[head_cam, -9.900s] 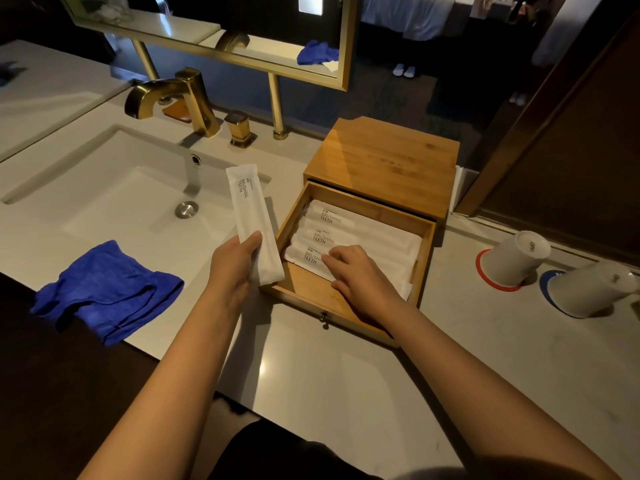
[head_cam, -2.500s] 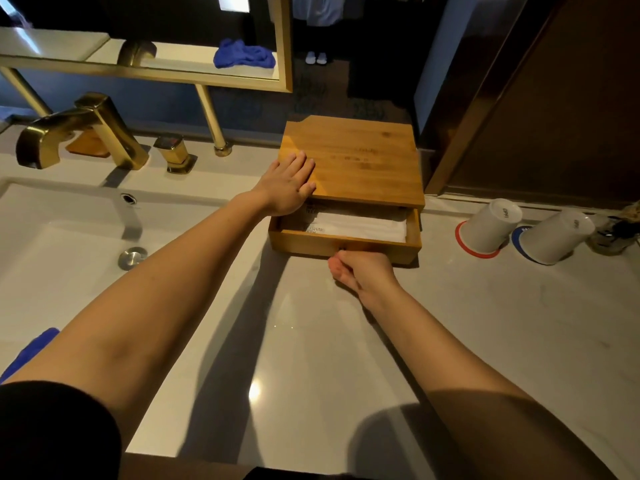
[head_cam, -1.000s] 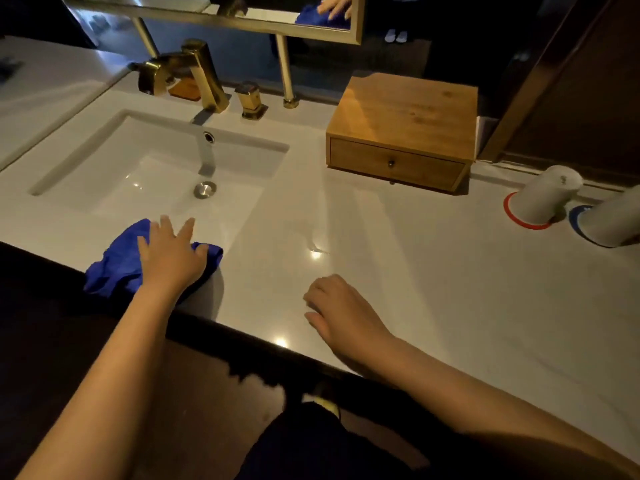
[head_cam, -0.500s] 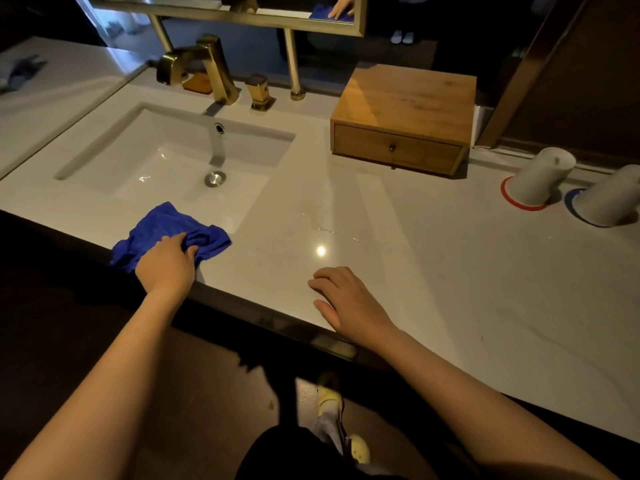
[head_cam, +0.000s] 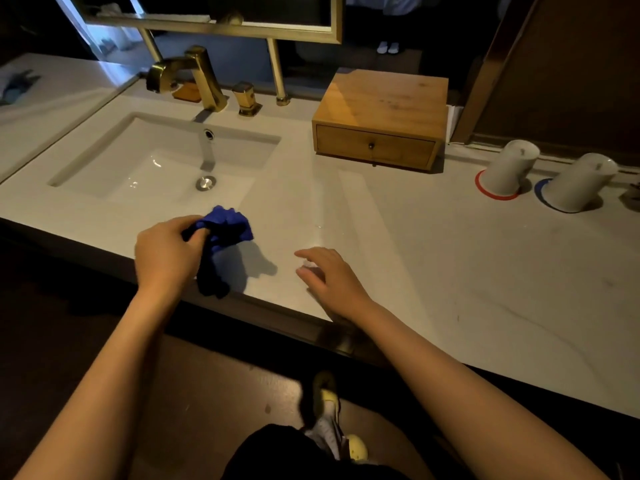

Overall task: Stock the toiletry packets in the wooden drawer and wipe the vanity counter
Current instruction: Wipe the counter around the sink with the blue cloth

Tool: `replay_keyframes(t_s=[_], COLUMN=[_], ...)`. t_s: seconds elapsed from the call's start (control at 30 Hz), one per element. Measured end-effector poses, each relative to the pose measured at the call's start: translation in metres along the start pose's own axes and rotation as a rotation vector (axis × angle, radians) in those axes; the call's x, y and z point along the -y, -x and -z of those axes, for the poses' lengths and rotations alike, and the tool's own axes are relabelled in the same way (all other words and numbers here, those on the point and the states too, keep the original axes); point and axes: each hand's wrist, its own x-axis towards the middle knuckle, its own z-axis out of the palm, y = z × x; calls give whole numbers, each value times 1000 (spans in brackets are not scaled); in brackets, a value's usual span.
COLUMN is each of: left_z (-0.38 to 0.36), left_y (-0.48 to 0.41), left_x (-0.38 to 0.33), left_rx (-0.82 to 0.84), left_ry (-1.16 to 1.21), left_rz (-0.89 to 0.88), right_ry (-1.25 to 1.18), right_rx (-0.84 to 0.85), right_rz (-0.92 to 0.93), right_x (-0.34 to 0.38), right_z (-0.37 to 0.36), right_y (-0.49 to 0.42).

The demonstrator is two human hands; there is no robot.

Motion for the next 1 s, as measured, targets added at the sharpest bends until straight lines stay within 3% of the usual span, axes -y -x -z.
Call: replay_keyframes(t_s=[0.17, 0.23, 0.3, 0.4, 0.6, 0.73, 0.83, 1.0], left_z=[-10, -19, -28, -43, -75, -101, -125, -145], left_y=[23, 31, 39, 49, 61, 61, 60, 59], left_x=[-65, -90, -114, -145, -172, -132, -85, -36], left_rx=[187, 290, 369, 360, 216, 230, 297, 451], left_ry=[248, 452, 629, 666, 410, 272, 53, -322], left_rz=[-60, -37, -13, -87, -290, -253, -180, -286], right_ry=[-354, -433, -482, -461, -162, 10, 158, 435], right_rx=[-78, -127, -194, -327, -576, -704, -693, -601], right_rz=[-37, -63, -123, -187, -308, -440, -534, -562], right_x=[37, 44, 48, 48, 29, -8, -33, -58], right_z=[36, 52, 70, 96, 129, 141, 140, 125], right_y=[5, 11, 19, 32, 47, 58, 60, 46])
